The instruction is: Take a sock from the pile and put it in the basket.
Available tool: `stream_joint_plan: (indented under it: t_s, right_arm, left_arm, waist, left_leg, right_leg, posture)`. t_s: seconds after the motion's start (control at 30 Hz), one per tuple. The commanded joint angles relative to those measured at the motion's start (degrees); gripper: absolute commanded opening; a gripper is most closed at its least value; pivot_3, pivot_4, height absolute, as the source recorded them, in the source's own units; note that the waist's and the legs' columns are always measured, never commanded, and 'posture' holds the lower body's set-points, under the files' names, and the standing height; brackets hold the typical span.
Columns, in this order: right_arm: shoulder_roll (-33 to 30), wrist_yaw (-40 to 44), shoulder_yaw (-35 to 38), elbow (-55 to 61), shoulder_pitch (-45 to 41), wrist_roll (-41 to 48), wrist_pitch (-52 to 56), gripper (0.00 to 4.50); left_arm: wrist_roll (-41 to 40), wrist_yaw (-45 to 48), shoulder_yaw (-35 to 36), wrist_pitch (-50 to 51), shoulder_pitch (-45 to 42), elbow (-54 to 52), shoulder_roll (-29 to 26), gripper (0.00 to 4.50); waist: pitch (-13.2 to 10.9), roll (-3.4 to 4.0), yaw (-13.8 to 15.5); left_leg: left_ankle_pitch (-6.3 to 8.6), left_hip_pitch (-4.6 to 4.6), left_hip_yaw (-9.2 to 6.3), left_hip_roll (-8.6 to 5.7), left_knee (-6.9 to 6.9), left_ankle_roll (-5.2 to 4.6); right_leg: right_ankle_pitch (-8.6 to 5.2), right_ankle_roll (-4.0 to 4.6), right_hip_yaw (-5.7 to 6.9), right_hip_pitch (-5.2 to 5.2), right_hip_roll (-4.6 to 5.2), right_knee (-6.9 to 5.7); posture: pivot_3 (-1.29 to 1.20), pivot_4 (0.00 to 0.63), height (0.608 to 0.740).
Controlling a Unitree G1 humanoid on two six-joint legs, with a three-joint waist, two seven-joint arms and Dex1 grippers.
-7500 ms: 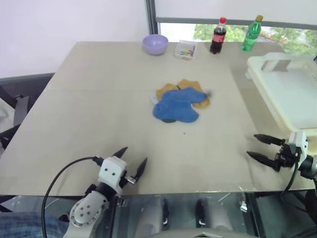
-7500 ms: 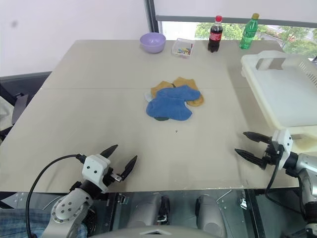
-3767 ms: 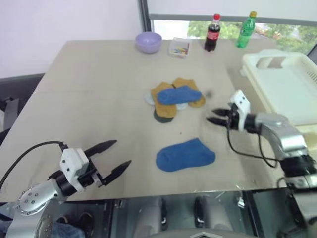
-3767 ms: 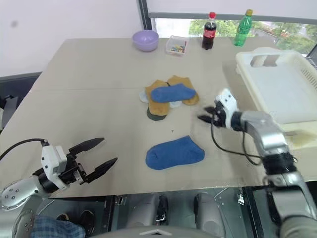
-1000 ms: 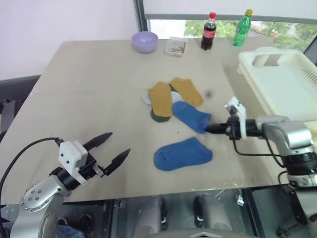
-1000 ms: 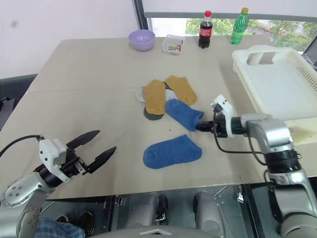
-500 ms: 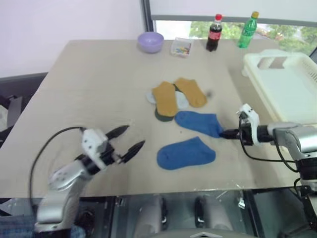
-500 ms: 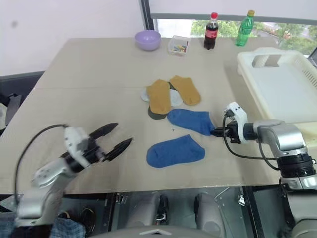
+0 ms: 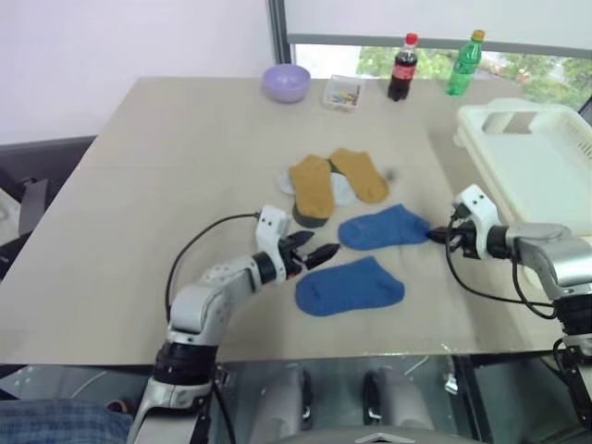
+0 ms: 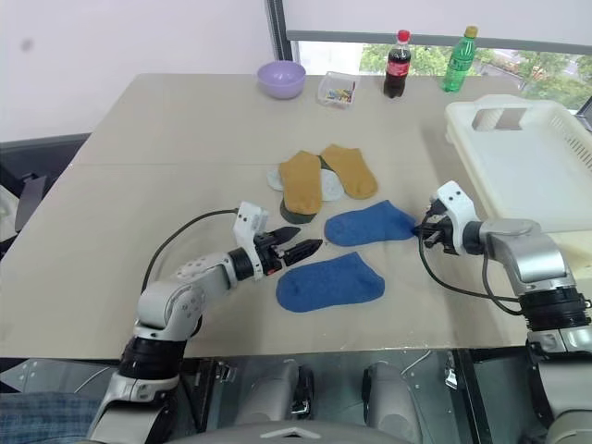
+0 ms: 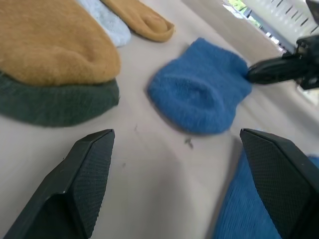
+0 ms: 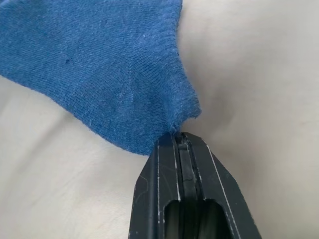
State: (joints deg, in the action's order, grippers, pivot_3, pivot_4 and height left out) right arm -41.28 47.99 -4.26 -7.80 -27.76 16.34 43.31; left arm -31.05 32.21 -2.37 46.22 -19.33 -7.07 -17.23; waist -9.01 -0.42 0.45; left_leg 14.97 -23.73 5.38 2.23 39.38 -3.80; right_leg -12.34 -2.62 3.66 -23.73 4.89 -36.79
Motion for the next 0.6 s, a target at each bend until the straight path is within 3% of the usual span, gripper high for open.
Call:
stream_joint_plan:
  t_s: [0.03, 0.37, 0.5, 0.6]
  right_arm:
    - [-0.3, -2.5, 0.4, -0.6, 2.0, -2.2, 0.0, 0.04]
    - [0.7, -3.6, 0.5, 0.7, 3.3, -1.9, -0.1, 0.04]
    - [0.9, -3.6, 0.5, 0.8, 3.2, -1.9, -0.1, 0.00]
    - [1.0, -3.7, 0.6, 1.2, 3.3, -1.8, 0.2, 0.00]
  left_arm:
    - [1.0, 0.6, -2.9, 2.4, -1.6, 1.7, -0.1, 4.36]
    - [8.0, -2.9, -8.8, 2.4, -10.6, 11.7, 6.9, 4.36]
    - [10.6, -3.3, -10.9, 3.0, -11.4, 13.5, 8.1, 3.07]
    - [12.5, -4.2, -10.7, 3.4, -11.3, 13.9, 7.5, 1.63]
  waist:
    - [0.1, -0.04, 0.3]
    - [0.3, -0.31, 0.4]
    - [0.4, -0.33, 0.4]
    - [0.4, -0.34, 0.4]
  left_leg:
    - [0.00, 0.00, 0.00, 0.00, 0.00, 0.01]
    - [0.01, 0.02, -0.16, -0.04, 0.03, -0.02]
    - [0.01, 0.03, -0.16, -0.04, 0.03, -0.03]
    - [0.02, 0.02, -0.18, -0.03, 0.03, -0.03]
  right_leg:
    - [0.00, 0.00, 0.00, 0.00, 0.00, 0.00]
    - [-0.12, 0.22, 0.09, 0.13, 0.05, 0.03]
    - [-0.12, 0.23, 0.09, 0.14, 0.05, 0.04]
    - [-0.13, 0.23, 0.09, 0.14, 0.06, 0.04]
  posture:
    - [0.00, 0.150, 0.733]
    - [0.00, 0.150, 0.733]
    - [0.00, 0.150, 0.733]
    - [0.00, 0.150, 0.733]
